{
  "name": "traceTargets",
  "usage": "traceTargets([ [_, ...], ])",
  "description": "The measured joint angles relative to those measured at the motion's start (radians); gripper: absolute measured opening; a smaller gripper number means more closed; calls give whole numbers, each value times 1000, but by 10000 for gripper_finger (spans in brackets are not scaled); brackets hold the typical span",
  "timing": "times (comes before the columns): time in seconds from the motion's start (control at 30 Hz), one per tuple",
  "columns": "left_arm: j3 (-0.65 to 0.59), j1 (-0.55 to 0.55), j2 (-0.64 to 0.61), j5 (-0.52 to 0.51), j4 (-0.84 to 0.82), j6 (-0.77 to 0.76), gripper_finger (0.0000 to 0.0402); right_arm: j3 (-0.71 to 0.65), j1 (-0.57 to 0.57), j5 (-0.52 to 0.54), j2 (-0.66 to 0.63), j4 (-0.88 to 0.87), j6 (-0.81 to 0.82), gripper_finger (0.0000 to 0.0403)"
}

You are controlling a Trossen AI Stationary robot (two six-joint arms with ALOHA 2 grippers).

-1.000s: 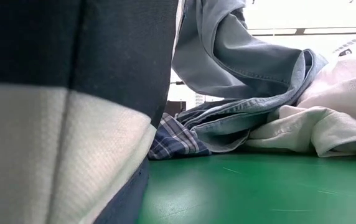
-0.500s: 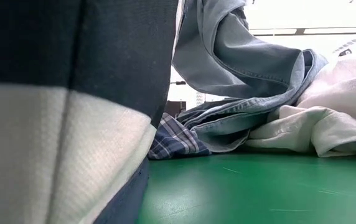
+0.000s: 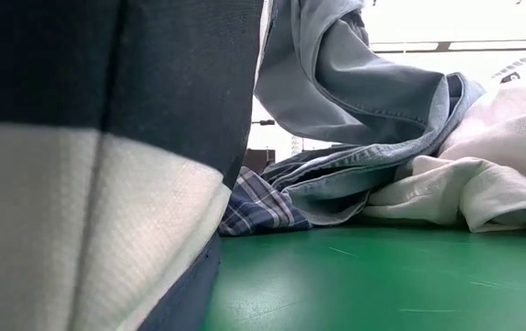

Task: Sort clothes
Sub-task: Put the light blue pants into the blue laundry organizer

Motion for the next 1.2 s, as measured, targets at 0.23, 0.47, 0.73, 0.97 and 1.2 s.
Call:
traceTargets([
  [0.23, 310, -6, -25, 9, -2, 184, 8, 0, 0, -2, -18, 1, 8, 9],
  [0.47, 450, -6, -117, 118, 273, 445, 3, 2, 0, -70, -81, 0, 76, 9],
  [0.73, 391, -2, -235, 239, 691, 648, 1, 2, 0, 39, -150, 7, 13, 9],
  [0.97, 467, 12, -216, 285, 999, 824, 1, 0, 1, 118, -135, 123, -32, 9],
  [1.2, 523, 70, -150, 248, 1163, 843, 0, 1, 2, 110, -55, 267, -73, 9],
])
